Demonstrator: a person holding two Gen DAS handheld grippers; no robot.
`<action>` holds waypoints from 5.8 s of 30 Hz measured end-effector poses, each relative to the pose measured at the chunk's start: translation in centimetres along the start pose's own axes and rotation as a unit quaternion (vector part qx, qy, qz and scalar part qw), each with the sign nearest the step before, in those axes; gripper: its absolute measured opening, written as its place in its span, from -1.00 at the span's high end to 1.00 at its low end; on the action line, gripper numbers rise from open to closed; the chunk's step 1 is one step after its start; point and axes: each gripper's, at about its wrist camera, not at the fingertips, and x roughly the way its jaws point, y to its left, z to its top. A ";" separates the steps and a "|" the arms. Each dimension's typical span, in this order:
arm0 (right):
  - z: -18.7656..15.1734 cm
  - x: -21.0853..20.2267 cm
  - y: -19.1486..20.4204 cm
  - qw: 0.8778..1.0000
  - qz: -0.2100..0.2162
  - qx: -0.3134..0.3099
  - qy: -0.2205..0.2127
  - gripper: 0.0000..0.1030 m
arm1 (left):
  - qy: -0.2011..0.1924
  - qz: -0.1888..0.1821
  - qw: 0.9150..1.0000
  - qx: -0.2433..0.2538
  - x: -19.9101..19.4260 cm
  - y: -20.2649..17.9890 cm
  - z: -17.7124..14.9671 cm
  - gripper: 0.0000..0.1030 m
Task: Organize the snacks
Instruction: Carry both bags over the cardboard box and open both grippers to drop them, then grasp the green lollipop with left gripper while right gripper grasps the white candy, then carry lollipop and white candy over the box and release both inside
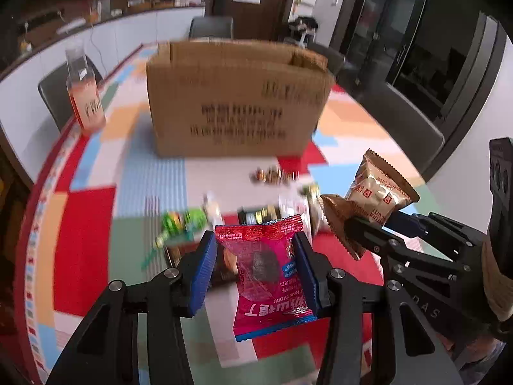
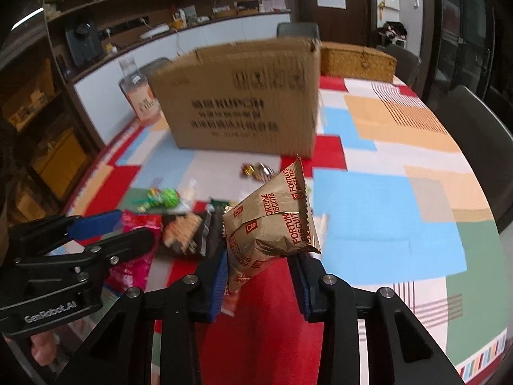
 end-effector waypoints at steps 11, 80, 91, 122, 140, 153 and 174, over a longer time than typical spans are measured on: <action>6.2 -1.4 0.3 0.997 0.002 -0.016 -0.082 0.28 | -0.097 0.026 0.995 0.022 -2.8 0.0 6.9 0.07; 4.8 9.9 7.8 0.991 0.046 -0.096 0.079 0.08 | 0.027 0.045 0.992 0.112 4.3 9.5 0.4 -0.18; 4.1 13.9 7.9 0.986 0.061 -0.079 0.135 0.28 | 0.060 -0.002 0.995 0.085 8.0 10.4 0.2 0.03; 5.1 14.5 8.2 0.989 0.049 -0.077 0.113 0.63 | 0.057 -0.027 0.998 0.021 8.6 10.9 1.3 0.50; 8.7 5.0 6.6 0.996 0.063 -0.061 -0.005 0.63 | -0.047 -0.013 0.998 0.043 0.8 6.7 5.5 0.50; 13.0 0.2 3.4 0.994 0.046 -0.038 -0.093 0.63 | -0.125 -0.015 0.990 0.064 -2.0 2.7 11.9 0.50; 21.1 2.4 -0.5 0.992 0.007 -0.028 -0.119 0.62 | -0.118 -0.008 0.992 0.053 3.5 1.7 22.4 0.30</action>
